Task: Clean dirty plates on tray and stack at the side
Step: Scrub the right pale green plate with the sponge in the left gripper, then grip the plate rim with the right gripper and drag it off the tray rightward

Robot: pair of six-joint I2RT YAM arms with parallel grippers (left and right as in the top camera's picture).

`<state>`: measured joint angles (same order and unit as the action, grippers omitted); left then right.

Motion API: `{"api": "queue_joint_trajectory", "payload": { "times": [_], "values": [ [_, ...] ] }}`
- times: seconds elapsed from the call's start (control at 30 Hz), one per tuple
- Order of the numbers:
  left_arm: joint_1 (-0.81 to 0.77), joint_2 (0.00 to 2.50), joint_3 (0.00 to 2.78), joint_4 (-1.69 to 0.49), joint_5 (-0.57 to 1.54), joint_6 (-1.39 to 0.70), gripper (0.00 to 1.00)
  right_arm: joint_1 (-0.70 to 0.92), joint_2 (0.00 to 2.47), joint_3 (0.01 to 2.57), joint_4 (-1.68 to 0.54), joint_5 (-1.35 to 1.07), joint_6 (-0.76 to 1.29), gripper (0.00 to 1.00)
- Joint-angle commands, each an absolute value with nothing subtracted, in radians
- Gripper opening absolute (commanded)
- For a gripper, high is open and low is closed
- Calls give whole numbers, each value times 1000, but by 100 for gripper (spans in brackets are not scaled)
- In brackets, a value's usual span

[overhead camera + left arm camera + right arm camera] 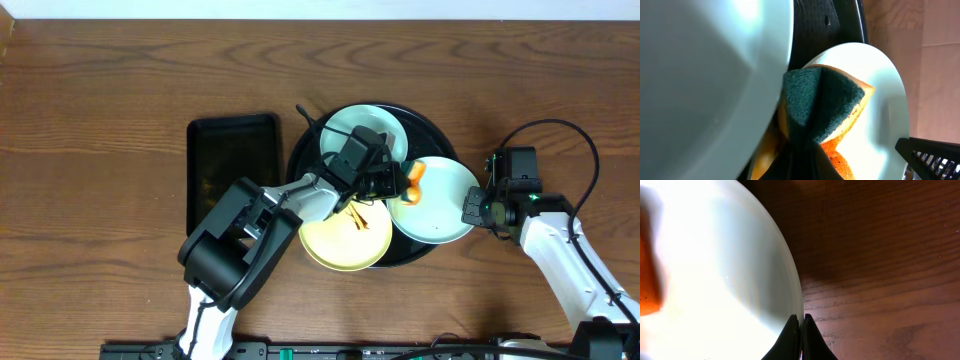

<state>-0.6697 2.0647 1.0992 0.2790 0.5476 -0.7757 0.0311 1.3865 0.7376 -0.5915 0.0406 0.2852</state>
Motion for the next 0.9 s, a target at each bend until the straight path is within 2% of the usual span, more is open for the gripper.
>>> {"api": "queue_joint_trajectory", "payload": {
  "times": [0.0,0.3,0.53,0.73,0.87],
  "values": [
    [-640,2035,1108,238,497,-741,7,23,1388,732,-599,33,285,1],
    [-640,1787,1108,-95,345,-546,8,23,1388,732,-589,75,284,1],
    [-636,1618,1108,-241,327,-421,7,23,1388,732,-556,79,283,1],
    [-591,1509,1108,-499,49,-415,7,24,1378,738,-512,82,204,1],
    [-524,1472,1108,-624,32,-415,8,26,1329,763,-513,117,182,1]
  ]
}}
